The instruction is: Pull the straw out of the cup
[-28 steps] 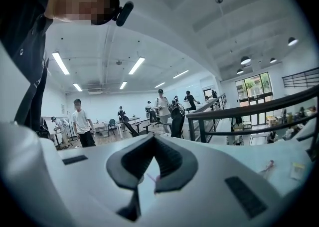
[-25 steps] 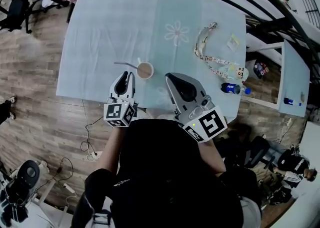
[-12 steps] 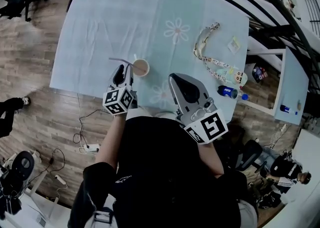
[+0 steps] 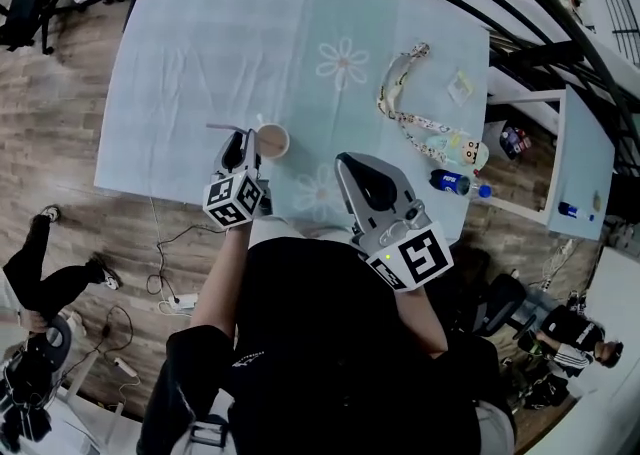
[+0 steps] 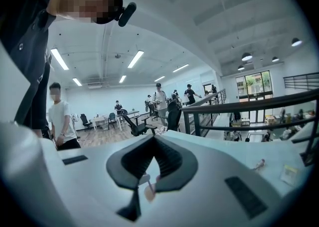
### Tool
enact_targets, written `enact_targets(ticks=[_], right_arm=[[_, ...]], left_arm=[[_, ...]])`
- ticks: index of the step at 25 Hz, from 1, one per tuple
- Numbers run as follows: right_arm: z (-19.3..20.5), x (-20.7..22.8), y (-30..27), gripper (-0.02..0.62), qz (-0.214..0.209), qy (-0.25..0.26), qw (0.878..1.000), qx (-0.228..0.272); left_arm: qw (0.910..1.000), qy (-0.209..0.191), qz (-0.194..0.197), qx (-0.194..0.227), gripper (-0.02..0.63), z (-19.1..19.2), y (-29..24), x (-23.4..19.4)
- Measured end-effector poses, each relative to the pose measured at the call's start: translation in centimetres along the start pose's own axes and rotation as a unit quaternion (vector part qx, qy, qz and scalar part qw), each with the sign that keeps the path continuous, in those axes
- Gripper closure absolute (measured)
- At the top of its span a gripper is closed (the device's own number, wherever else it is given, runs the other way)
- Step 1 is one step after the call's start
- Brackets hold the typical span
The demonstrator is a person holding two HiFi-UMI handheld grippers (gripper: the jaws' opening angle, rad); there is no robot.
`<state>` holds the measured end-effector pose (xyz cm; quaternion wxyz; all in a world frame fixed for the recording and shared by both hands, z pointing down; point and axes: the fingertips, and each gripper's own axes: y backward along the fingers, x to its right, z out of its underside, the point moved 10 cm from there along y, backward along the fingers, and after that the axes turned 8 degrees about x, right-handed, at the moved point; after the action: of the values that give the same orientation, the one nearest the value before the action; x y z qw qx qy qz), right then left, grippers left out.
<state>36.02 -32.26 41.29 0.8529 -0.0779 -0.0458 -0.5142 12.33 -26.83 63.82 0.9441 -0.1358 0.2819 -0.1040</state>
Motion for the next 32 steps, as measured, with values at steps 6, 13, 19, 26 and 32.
enact_targets(ticks=[6,13,19,26,32], right_arm=[[0.4,0.0,0.3,0.586,0.01,-0.001,1.0,-0.004],[0.4,-1.0,0.7,0.586,0.022,0.0,1.0,0.002],[0.3,-2.3,0.8,0.587,0.037,-0.002,0.999,0.01],[0.3,-4.7,0.5,0.586,0.056,-0.004,0.998,0.023],[0.2,-7.3,-0.1,0.586,0.077,-0.004,0.996,0.038]], left_arm=[[0.9999,-0.006,-0.008,0.003,0.552,0.0,-0.4,0.1],[0.9998,-0.011,0.009,0.014,0.574,-0.9,-0.2,0.6],[0.9986,-0.017,0.046,0.02,0.575,-2.6,0.1,1.3],[0.9944,-0.033,0.097,0.026,0.575,-4.8,1.3,1.7],[0.9893,-0.043,0.136,0.032,0.575,-7.6,2.8,1.3]])
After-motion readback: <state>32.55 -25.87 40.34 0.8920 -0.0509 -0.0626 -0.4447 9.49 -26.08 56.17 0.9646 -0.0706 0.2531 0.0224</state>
